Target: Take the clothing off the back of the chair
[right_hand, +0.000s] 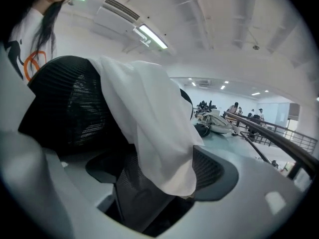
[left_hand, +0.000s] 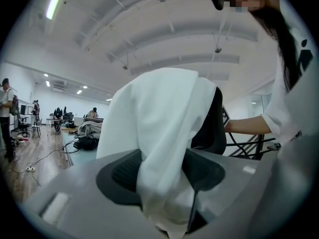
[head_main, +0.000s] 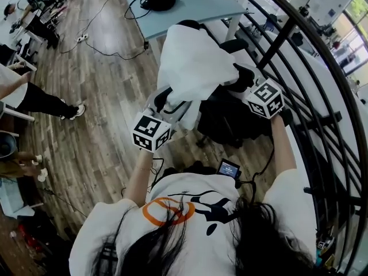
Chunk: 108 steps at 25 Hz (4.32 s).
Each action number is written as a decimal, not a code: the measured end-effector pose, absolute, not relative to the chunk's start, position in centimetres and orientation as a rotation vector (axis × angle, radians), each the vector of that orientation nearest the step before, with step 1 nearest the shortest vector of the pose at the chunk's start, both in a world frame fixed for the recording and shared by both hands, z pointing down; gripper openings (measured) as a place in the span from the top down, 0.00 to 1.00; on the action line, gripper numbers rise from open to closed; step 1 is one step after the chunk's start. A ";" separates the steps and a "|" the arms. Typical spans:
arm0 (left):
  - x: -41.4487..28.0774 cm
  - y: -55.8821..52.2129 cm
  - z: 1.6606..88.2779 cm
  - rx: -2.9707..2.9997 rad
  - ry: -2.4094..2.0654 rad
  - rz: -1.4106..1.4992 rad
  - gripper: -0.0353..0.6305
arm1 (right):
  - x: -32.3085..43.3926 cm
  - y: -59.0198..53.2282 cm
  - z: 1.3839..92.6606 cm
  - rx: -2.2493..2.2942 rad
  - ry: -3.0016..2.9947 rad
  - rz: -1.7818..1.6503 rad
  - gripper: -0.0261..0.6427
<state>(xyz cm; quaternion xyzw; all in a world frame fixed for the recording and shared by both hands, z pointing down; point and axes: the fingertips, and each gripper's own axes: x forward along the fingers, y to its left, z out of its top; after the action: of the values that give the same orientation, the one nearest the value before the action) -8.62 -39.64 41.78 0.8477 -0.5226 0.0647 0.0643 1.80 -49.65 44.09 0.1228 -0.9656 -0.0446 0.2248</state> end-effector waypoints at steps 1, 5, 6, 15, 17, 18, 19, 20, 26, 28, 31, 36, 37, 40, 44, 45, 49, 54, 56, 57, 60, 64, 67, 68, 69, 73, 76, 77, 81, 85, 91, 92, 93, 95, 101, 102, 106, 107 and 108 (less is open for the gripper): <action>-8.5 -39.6 41.8 2.562 -1.577 0.194 0.57 | 1.4 -49.9 44.2 0.335 -2.676 -0.115 0.32; -7.9 -39.4 41.9 2.568 -1.575 0.185 0.61 | -0.2 -50.2 44.9 0.318 -2.697 -0.098 0.43; -7.9 -39.4 41.8 2.566 -1.576 0.182 0.61 | -0.8 -50.1 45.1 0.314 -2.697 -0.092 0.46; -7.6 -38.5 41.2 2.610 -1.579 0.187 0.77 | -1.4 -51.4 44.6 0.465 -2.831 0.249 0.84; -7.7 -38.0 40.9 2.613 -1.569 0.162 0.81 | -0.7 -52.1 43.8 0.517 -2.865 0.368 0.84; -7.8 -37.9 40.7 2.611 -1.565 0.153 0.84 | -0.4 -52.6 43.2 0.545 -2.885 0.427 0.85; -7.9 -37.7 40.5 2.610 -1.564 0.154 0.85 | 0.0 -53.0 42.5 0.572 -2.909 0.483 0.85; -7.9 -37.5 40.3 2.610 -1.563 0.165 0.86 | 0.3 -53.3 41.7 0.596 -2.935 0.535 0.85; -8.2 -36.6 38.9 2.637 -1.561 0.131 0.87 | 2.8 -55.1 37.1 0.720 -3.085 0.778 0.85; -8.8 -36.4 37.8 2.645 -1.560 0.062 0.87 | 3.5 -55.4 35.3 0.751 -3.133 0.807 0.85; -9.9 -36.4 36.3 2.681 -1.543 0.008 0.88 | 4.4 -55.3 32.8 0.822 -3.163 0.756 0.85; -11.3 -35.8 33.7 2.745 -1.501 -0.084 0.88 | 5.1 -53.5 28.3 0.884 -3.215 0.689 0.85; -11.7 -35.6 33.1 2.756 -1.486 -0.114 0.88 | 4.9 -53.0 27.4 0.892 -3.221 0.666 0.85; -12.8 -35.3 31.6 2.792 -1.422 -0.207 0.88 | 4.5 -51.4 25.0 0.927 -3.232 0.554 0.85; -13.9 -34.3 29.9 2.837 -1.348 -0.260 0.88 | 3.5 -48.7 21.7 0.960 -3.256 0.444 0.85; -14.1 -33.9 29.6 2.849 -1.331 -0.263 0.88 | 3.3 -47.9 20.9 0.971 -3.260 0.411 0.85; -15.2 -32.3 28.8 2.889 -1.255 -0.296 0.88 | 2.3 -44.1 18.3 1.024 -3.273 0.290 0.85; -15.9 -29.9 29.1 2.914 -1.139 -0.310 0.88 | 1.3 -38.8 16.7 1.079 -3.281 0.198 0.85; -16.0 -29.0 29.8 2.918 -1.088 -0.292 0.88 | 1.2 -37.0 16.7 1.117 -3.271 0.177 0.85; -16.0 -28.5 30.3 2.920 -1.067 -0.281 0.88 | 1.2 -36.2 16.9 1.138 -3.265 0.173 0.85; -15.9 -27.1 31.9 2.919 -1.003 -0.238 0.88 | 1.5 -33.9 17.9 1.212 -3.226 0.167 0.85; -15.2 -25.7 33.3 2.906 -0.935 -0.205 0.88 | 2.8 -31.4 19.6 1.310 -3.158 0.181 0.85; -13.8 -24.9 34.0 2.906 -0.895 -0.219 0.88 | 4.3 -29.8 20.3 1.359 -3.131 0.198 0.85; -13.3 -24.6 34.1 2.905 -0.882 -0.219 0.88 | 4.9 -29.3 20.4 1.375 -3.126 0.200 0.85; -12.7 -24.4 34.2 2.905 -0.868 -0.215 0.88 | 5.5 -28.8 20.4 1.388 -3.127 0.201 0.85; -10.5 -23.1 34.6 2.903 -0.824 -0.188 0.88 | 7.5 -26.5 20.8 1.430 -3.116 0.186 0.85; -8.8 -21.7 35.0 2.887 -0.809 -0.179 0.88 | 9.2 -24.5 21.4 1.450 -3.103 0.182 0.85; -8.1 -21.2 35.1 2.879 -0.803 -0.180 0.88 | 9.9 -23.7 21.7 1.457 -3.096 0.184 0.85; -5.3 -18.7 35.1 2.861 -0.802 -0.182 0.88 | 13.1 -20.3 23.0 1.479 -3.068 0.208 0.85; -2.5 -15.6 35.3 2.833 -0.833 -0.175 0.88 | 16.2 -16.5 24.7 1.486 -3.035 0.243 0.85; 1.0 -9.8 36.8 2.786 -0.850 -0.161 0.88 | 20.0 -10.6 27.4 1.501 -3.003 0.318 0.85; 1.5 -8.9 37.2 2.774 -0.850 -0.152 0.88 | 20.4 -9.7 27.9 1.508 -2.995 0.329 0.85; 1.9 -8.0 37.7 2.763 -0.847 -0.140 0.88 | 20.8 -8.9 28.5 1.516 -2.987 0.339 0.85; 2.7 -6.5 39.0 2.742 -0.842 -0.100 0.88 | 21.5 -7.5 29.6 1.538 -2.968 0.358 0.85; 3.4 -3.5 41.1 2.728 -0.839 0.065 0.88 | 22.8 -4.2 33.2 1.682 -2.850 0.378 0.85; 3.3 -3.1 41.3 2.722 -0.834 0.078 0.88 | 22.8 -3.5 33.9 1.706 -2.826 0.385 0.85; 3.4 -2.0 42.1 2.704 -0.810 0.111 0.88 | 22.6 -1.2 36.8 1.793 -2.703 0.404 0.85; 3.6 -1.8 42.2 2.702 -0.798 0.116 0.88 | 22.4 -0.7 37.5 1.810 -2.672 0.405 0.85; 3.7 -1.5 42.3 2.701 -0.785 0.119 0.88 | 22.2 -0.3 38.3 1.824 -2.642 0.406 0.85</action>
<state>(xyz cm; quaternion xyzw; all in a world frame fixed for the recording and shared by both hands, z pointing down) 3.71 -1.53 42.34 0.9467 -0.2750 0.0417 0.1624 22.18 -0.30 38.27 0.5630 -0.8155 0.1253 -0.0472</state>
